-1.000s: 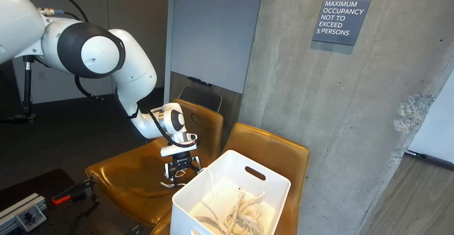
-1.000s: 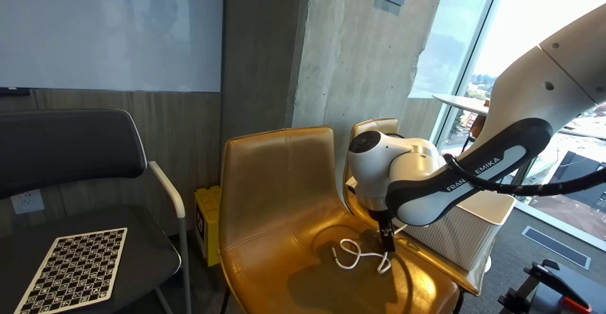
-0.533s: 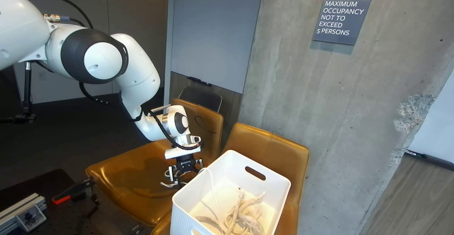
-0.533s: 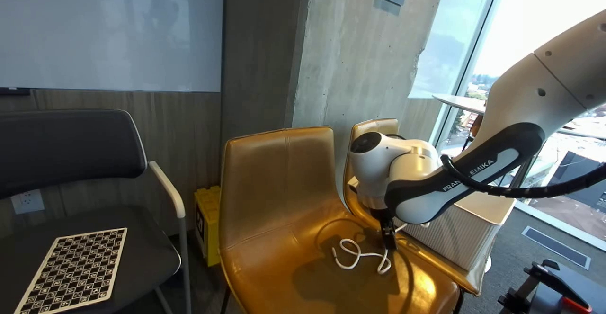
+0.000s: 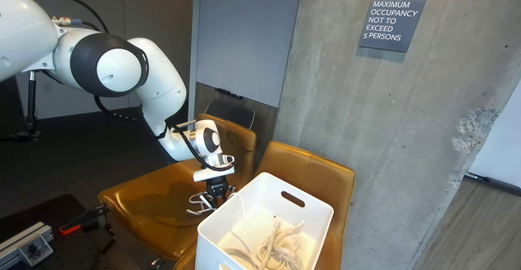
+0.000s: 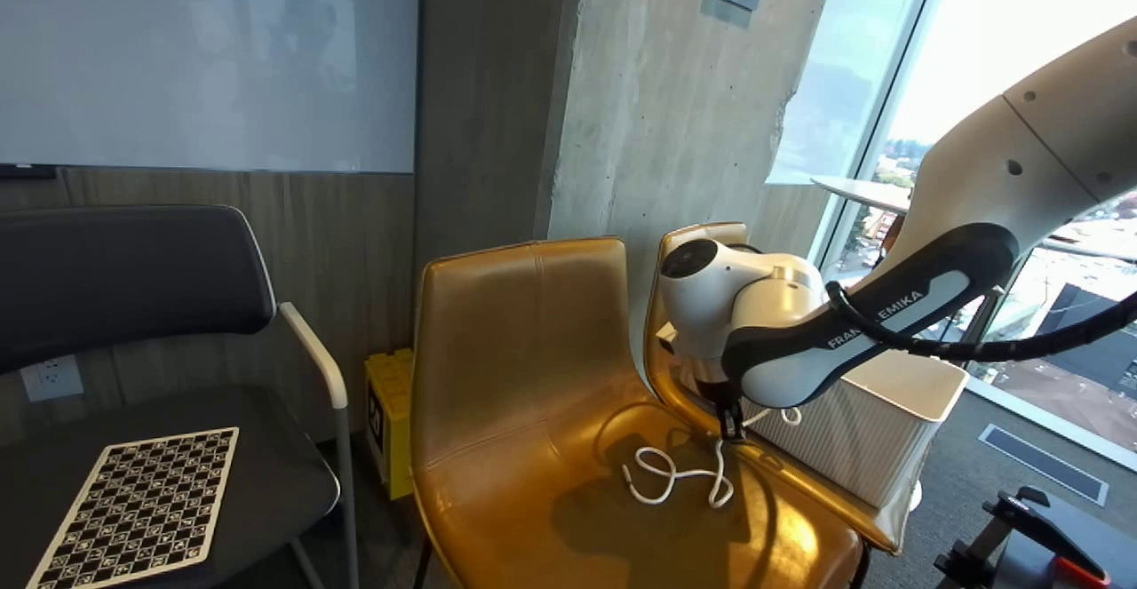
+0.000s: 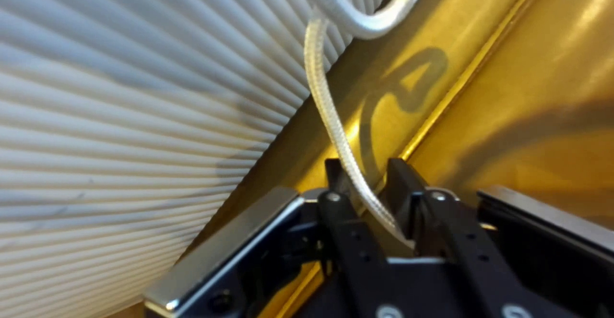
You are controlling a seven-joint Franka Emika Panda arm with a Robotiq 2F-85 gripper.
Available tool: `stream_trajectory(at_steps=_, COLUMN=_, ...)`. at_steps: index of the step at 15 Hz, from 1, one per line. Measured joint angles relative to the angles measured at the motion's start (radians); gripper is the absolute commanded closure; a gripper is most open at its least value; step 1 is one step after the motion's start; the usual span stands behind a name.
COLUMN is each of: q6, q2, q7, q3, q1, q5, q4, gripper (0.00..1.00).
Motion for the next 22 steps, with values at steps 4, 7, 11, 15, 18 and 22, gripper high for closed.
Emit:
stream_trajectory(at_steps=4, q6=0.0, q2=-0.001, q7=-0.009, q3=-0.006, q1=-0.026, q5=0.0, q4=0.006, gripper=0.99)
stream_trajectory(at_steps=7, q6=0.002, q2=-0.017, q7=-0.01, q3=0.0, q1=-0.029, q5=0.0, q4=-0.017, gripper=0.99)
stream_trajectory(at_steps=11, q6=0.021, q2=-0.112, q7=-0.009, q3=0.037, q1=-0.007, q5=0.0, q4=-0.149, gripper=0.99)
stream_trajectory(at_steps=15, q6=0.044, q2=-0.281, q7=-0.008, q3=0.074, q1=0.005, q5=0.0, q4=-0.309, gripper=0.99)
stream_trajectory(at_steps=18, q6=0.055, q2=-0.437, q7=-0.009, q3=0.08, q1=-0.002, q5=0.014, q4=-0.393, gripper=0.99)
stream_trajectory(at_steps=22, q6=0.057, q2=-0.617, q7=-0.025, q3=0.079, q1=-0.032, q5=0.08, q4=-0.408, gripper=0.99)
